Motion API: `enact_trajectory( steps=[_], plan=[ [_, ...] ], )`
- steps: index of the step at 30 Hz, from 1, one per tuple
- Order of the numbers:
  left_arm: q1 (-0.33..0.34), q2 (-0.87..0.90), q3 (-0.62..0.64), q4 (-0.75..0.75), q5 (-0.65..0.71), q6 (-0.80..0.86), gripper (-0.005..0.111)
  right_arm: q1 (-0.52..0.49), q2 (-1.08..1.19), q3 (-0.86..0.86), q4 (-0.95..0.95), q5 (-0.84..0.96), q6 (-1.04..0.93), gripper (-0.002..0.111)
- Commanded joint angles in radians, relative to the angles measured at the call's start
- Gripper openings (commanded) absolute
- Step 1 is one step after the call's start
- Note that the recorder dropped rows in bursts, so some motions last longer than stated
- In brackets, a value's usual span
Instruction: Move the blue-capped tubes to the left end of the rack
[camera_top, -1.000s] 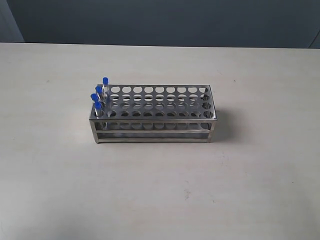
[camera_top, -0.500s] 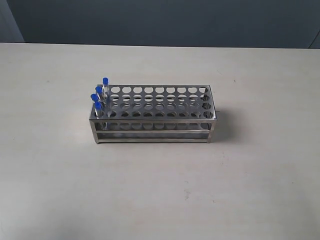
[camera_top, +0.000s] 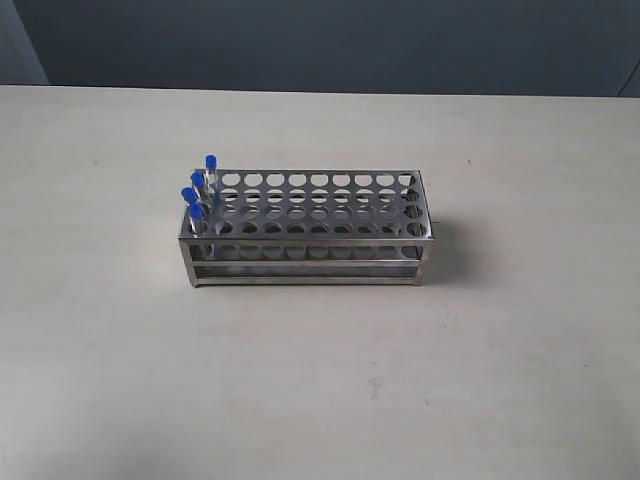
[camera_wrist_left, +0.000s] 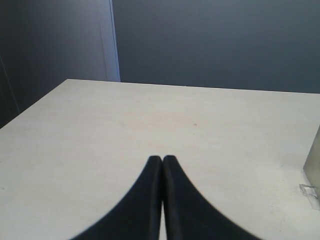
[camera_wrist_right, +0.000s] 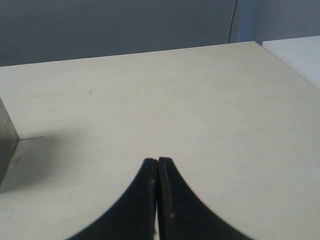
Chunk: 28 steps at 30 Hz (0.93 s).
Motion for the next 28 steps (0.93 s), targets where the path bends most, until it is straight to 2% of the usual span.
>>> enact_trajectory(
  steps=[1, 28],
  plan=[
    [-0.009, -0.004, 0.003, -0.004, 0.003, -0.002, 0.000, -0.004, -0.006, 0.001, -0.002, -0.011, -0.004, 0.000],
    [-0.009, -0.004, 0.003, -0.004, 0.003, -0.002, 0.000, -0.004, -0.006, 0.001, 0.011, -0.015, -0.004, 0.000]
  ],
)
